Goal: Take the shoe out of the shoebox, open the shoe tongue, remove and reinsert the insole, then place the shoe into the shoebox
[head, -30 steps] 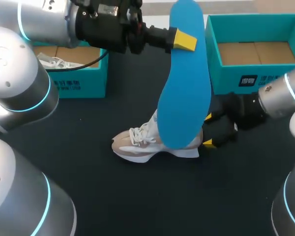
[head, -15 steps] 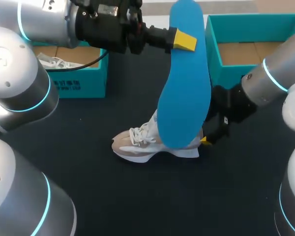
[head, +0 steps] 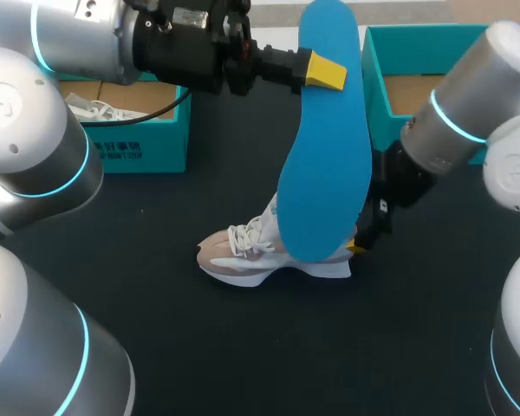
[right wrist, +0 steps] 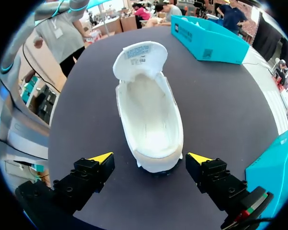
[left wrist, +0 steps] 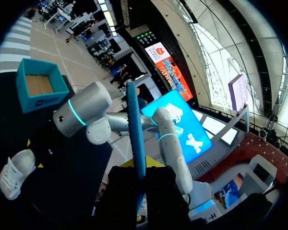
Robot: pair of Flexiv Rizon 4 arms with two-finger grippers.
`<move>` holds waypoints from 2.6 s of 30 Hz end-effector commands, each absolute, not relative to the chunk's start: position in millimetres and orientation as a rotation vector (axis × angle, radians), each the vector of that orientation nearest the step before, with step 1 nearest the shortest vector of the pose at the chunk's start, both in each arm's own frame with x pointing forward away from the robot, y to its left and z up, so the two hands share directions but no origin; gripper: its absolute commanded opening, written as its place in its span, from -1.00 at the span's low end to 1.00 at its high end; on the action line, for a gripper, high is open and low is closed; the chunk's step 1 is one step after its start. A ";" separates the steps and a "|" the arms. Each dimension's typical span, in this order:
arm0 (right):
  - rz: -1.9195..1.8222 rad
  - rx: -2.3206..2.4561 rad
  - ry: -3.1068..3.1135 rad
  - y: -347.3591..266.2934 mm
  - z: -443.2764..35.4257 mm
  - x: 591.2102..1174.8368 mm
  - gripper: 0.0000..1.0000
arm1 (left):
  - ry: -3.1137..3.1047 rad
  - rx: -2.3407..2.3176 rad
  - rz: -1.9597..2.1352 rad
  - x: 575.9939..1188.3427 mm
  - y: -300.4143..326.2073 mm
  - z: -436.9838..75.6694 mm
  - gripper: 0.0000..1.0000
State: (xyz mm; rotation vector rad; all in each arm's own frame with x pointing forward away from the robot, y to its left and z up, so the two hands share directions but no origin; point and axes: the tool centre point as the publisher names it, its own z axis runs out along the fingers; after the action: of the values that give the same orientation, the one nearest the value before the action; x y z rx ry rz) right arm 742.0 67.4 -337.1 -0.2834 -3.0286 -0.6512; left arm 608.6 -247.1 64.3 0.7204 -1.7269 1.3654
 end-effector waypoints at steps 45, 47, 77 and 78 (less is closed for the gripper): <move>-0.190 -0.179 -3.142 73.6 -314.4 760.1 1.00 | -1.726 0.721 1.367 608.1 -248.0 63.4 -1.00; -0.203 -0.190 -3.145 75.4 -309.4 764.0 1.00 | -1.726 0.721 1.367 608.1 -248.0 63.4 -1.00; -0.136 -0.096 -3.164 134.9 -359.8 788.8 1.00 | -1.726 0.721 1.367 608.1 -248.0 63.4 -1.00; -0.137 -0.097 -3.157 135.3 -362.4 788.6 1.00 | -1.726 0.721 1.367 608.1 -248.0 63.4 -1.00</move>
State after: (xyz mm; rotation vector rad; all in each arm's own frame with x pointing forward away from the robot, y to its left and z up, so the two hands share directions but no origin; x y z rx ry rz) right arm 785.5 131.4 -352.5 -0.0994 -3.1666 -0.1328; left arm 608.6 -247.0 64.3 0.7205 -1.7269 1.3656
